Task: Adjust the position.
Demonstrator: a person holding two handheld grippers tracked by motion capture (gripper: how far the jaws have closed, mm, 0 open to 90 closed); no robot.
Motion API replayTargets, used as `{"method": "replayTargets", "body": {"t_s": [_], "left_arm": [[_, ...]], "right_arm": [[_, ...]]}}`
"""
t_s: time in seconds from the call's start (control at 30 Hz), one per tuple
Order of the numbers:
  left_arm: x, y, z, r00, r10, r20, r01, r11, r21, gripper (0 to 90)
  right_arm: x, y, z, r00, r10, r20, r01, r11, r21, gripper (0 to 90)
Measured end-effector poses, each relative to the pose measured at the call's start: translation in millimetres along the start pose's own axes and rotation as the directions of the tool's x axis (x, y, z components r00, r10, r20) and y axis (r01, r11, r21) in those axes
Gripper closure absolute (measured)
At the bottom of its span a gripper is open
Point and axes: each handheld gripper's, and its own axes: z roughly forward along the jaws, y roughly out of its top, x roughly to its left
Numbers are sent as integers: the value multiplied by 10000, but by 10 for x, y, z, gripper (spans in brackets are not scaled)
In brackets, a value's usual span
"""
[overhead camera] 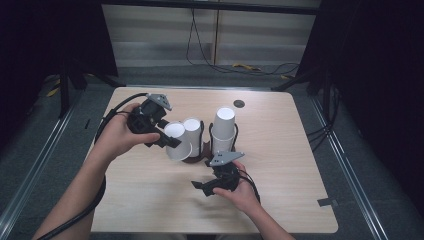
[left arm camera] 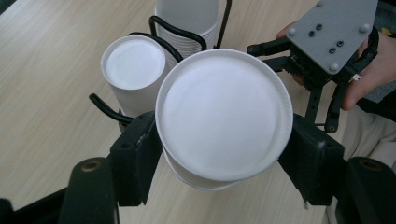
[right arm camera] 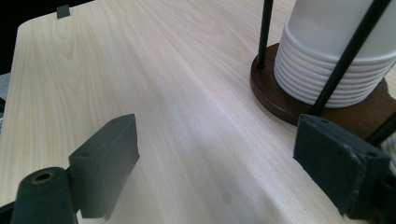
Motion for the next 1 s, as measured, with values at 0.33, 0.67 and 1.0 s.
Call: {"method": "replayTargets", "body": {"t_s": [0.33, 0.67, 1.0], "left_arm": [[-132, -3, 192, 9990, 200, 410, -200, 9998, -15, 330], [-222, -20, 383, 9973, 251, 689, -262, 9995, 157, 330], [-324, -1, 530, 9959, 462, 783, -481, 9986, 228, 330]], "right_arm": [[-8, -50, -173, 10000, 23, 17, -23, 9997, -236, 135], [-37, -189, -320, 9993, 288, 241, -279, 9990, -347, 134], [-52, -249, -382, 9984, 457, 340, -441, 9980, -463, 134]]}}
